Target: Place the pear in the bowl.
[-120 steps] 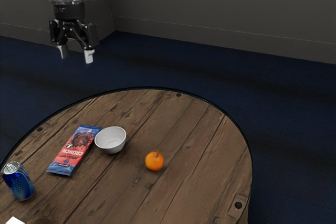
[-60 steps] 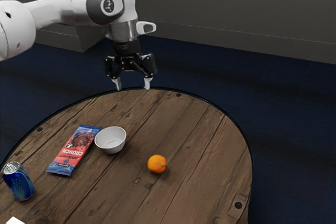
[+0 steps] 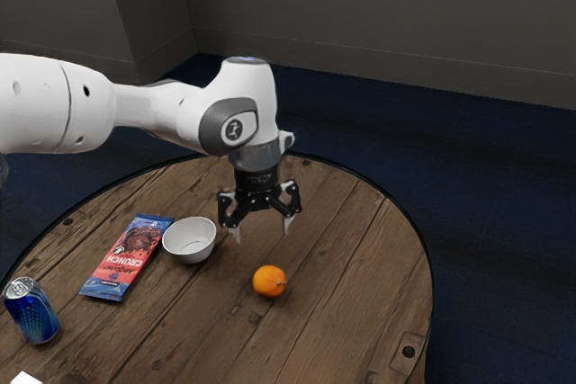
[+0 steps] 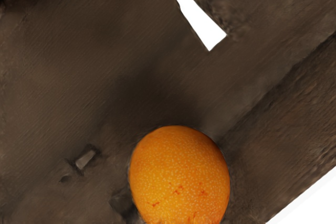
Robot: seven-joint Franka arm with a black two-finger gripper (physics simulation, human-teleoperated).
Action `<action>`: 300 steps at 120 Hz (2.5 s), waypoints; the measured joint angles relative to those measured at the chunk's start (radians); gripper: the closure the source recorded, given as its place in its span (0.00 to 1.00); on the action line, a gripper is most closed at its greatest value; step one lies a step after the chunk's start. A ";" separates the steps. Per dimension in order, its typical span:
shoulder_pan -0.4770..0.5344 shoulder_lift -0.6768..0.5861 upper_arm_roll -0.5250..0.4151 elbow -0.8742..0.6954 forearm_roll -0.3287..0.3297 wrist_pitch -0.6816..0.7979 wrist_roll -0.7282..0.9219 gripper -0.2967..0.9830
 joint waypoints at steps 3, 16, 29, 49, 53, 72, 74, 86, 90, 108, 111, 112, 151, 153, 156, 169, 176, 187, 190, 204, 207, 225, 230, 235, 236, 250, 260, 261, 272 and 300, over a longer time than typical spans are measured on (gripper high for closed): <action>-0.003 -0.018 0.000 -0.047 0.003 0.028 -0.027 0.25; -0.025 -0.027 0.000 -0.131 0.010 0.141 -0.135 0.25; -0.028 -0.012 0.000 -0.171 0.012 0.239 -0.225 0.25; -0.027 0.004 0.000 -0.191 0.014 0.316 -0.336 0.25; -0.028 0.001 -0.001 -0.202 0.014 0.325 -0.355 0.25; -0.039 -0.019 -0.001 -0.245 0.009 0.348 -0.431 0.25; -0.040 -0.020 -0.001 -0.247 0.006 0.350 -0.438 0.25; -0.050 -0.020 -0.006 -0.250 -0.008 0.360 -0.475 0.25; -0.051 -0.019 -0.009 -0.251 -0.011 0.362 -0.487 0.25; -0.052 -0.011 -0.016 -0.257 -0.019 0.370 -0.529 0.25; -0.051 -0.009 -0.016 -0.258 -0.020 0.371 -0.535 0.25; -0.051 -0.008 -0.016 -0.258 -0.020 0.371 -0.536 0.25; -0.053 0.030 -0.025 -0.257 -0.029 0.409 -0.592 0.25; -0.052 0.031 -0.025 -0.257 -0.029 0.411 -0.594 0.25; -0.050 0.034 -0.025 -0.257 -0.029 0.414 -0.597 0.25; -0.042 0.039 -0.024 -0.259 -0.030 0.428 -0.608 0.25; -0.040 0.040 -0.024 -0.260 -0.030 0.433 -0.613 0.27; -0.032 0.041 -0.024 -0.262 -0.030 0.438 -0.618 0.30; -0.029 0.041 -0.024 -0.264 -0.030 0.440 -0.619 0.31; -0.021 0.039 -0.024 -0.279 -0.030 0.444 -0.623 0.33; -0.020 0.040 -0.024 -0.280 -0.030 0.445 -0.624 0.33; -0.017 0.045 -0.024 -0.279 -0.030 0.448 -0.628 0.37; -0.017 0.045 -0.024 -0.279 -0.030 0.449 -0.629 0.38; -0.015 0.045 -0.024 -0.279 -0.030 0.449 -0.630 0.40; -0.014 0.045 -0.024 -0.279 -0.030 0.449 -0.630 0.40; -0.004 0.045 -0.024 -0.280 -0.030 0.449 -0.631 0.43; -0.003 0.031 -0.024 -0.286 -0.030 0.446 -0.631 0.44; -0.002 0.029 -0.024 -0.289 -0.030 0.445 -0.631 0.44; 0.001 -0.003 -0.025 -0.306 -0.030 0.441 -0.631 0.46; 0.133 -0.164 -0.026 -0.333 -0.029 0.428 -0.627 0.48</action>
